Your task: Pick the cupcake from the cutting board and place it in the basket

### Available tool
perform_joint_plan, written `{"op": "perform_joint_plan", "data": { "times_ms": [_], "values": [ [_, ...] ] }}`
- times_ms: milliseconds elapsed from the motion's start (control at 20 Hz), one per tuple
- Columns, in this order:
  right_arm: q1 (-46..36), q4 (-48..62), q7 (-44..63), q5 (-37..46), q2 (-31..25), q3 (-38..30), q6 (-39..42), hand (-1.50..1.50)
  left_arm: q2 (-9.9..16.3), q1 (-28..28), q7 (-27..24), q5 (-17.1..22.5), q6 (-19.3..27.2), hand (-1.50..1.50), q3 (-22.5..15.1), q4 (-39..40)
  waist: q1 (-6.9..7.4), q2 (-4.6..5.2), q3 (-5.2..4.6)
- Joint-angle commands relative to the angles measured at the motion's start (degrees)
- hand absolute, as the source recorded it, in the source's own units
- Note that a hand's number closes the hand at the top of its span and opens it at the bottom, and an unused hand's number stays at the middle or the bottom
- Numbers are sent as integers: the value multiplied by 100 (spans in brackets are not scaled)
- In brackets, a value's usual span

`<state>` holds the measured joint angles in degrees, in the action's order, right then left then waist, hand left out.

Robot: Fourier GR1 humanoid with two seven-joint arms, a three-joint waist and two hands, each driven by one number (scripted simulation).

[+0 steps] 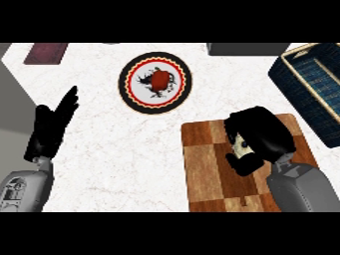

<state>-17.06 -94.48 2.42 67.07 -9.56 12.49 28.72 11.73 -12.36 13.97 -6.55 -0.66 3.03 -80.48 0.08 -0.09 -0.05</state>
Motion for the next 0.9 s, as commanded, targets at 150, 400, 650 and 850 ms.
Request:
{"op": "perform_joint_plan", "data": {
  "times_ms": [150,400,650,850],
  "values": [
    [-37,-1455,1003,-1356,929,-510,722,150,202,-111,262,129,-123,0,197,-101,-62,-34,4],
    [-582,-2250,2077,-3101,948,-1340,631,150,157,122,-67,64,-105,0,150,37,-62,-48,1],
    [-2330,-2630,3844,-3905,954,-2055,1097,150,69,159,-84,29,-60,0,107,51,-21,-40,-6],
    [-3656,-2389,4950,-4394,814,-2826,1304,150,30,-132,211,-5,24,0,104,11,-58,-42,-3]
  ]
}}
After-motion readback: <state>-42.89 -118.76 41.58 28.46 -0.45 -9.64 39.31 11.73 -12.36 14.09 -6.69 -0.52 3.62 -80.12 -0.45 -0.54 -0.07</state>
